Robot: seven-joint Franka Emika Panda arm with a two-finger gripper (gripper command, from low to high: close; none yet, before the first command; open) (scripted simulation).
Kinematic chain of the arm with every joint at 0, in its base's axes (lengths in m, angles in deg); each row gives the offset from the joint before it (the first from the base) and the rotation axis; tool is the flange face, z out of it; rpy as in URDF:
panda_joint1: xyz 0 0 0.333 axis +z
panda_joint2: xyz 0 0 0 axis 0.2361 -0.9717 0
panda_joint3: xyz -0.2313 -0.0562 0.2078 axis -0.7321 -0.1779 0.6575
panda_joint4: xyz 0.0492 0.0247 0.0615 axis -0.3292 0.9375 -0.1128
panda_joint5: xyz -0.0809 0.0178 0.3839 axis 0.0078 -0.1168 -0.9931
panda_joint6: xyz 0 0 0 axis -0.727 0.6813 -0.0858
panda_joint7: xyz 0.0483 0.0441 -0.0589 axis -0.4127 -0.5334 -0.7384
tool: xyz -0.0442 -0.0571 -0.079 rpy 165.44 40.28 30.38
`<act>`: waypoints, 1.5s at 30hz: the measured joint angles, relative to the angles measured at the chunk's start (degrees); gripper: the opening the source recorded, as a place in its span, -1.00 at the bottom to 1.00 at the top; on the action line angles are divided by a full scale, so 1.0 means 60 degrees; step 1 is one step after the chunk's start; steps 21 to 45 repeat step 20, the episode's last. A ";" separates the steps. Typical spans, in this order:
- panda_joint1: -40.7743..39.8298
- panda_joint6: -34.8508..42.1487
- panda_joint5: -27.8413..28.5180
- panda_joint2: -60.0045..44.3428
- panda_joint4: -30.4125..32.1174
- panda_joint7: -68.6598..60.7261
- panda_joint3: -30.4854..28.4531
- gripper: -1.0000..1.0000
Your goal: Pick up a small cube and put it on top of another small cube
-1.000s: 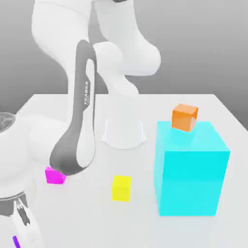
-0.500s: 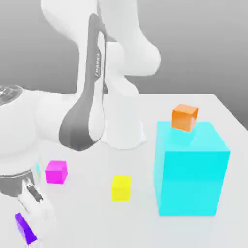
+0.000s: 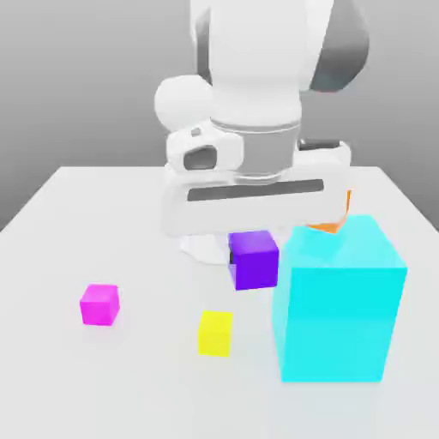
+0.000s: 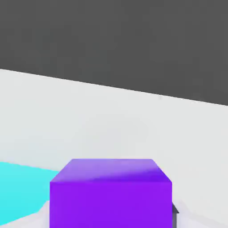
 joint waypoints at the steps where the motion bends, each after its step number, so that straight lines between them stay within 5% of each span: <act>1: 0.0222 0.0215 -0.0055 0.0350 0.0134 -0.0403 0.0053 -1.00; 12: 0.2882 0.2501 -0.0518 0.4137 0.1625 -0.4761 0.0320 -1.00; 16: 0.3134 0.1368 -0.0646 0.4015 0.2643 -0.5099 0.0443 -1.00; 17: 0.3143 0.1069 -0.0680 0.3932 0.2857 -0.5121 0.0478 1.00; 45: 0.3143 0.1069 -0.0680 0.3932 0.2857 -0.5121 0.0478 1.00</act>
